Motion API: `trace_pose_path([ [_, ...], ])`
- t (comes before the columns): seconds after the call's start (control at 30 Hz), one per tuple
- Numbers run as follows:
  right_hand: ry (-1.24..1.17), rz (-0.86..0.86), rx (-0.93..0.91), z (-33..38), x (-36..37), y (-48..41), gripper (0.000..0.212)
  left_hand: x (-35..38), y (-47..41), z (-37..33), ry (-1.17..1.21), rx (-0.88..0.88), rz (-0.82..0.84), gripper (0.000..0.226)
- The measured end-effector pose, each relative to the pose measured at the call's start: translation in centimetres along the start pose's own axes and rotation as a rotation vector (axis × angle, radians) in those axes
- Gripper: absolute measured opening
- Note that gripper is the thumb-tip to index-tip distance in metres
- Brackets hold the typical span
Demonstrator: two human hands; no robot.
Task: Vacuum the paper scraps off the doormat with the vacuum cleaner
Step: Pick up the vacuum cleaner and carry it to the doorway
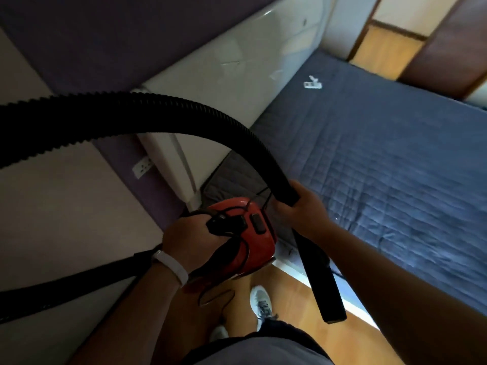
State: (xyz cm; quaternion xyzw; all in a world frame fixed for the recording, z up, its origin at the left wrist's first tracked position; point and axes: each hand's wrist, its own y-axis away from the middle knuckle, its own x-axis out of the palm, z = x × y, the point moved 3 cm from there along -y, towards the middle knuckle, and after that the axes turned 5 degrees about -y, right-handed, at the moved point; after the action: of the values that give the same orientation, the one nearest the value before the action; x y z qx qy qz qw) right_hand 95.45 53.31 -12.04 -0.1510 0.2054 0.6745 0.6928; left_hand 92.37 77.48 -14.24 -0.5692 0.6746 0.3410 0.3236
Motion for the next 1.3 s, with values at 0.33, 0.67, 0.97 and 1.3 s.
trace_pose_path([
  [0.33,-0.009,-0.349,0.208,-1.6,-8.6,11.7,0.013,0.5,0.9,-8.6,-0.129,0.364,0.096,0.045],
  [0.67,0.038,-0.619,0.348,-7.4,-19.8,24.7,0.019,7.8,5.6,-22.3,-0.234,0.553,0.216,0.036],
  [0.97,-0.023,-0.829,0.432,-15.7,-31.4,41.3,0.018,17.9,16.0,-38.1,-0.267,0.720,0.362,0.042],
  [1.3,-0.054,-1.060,0.488,-21.2,-40.9,57.4,0.018,27.0,26.6,-52.6,-0.250,0.944,0.499,0.041],
])
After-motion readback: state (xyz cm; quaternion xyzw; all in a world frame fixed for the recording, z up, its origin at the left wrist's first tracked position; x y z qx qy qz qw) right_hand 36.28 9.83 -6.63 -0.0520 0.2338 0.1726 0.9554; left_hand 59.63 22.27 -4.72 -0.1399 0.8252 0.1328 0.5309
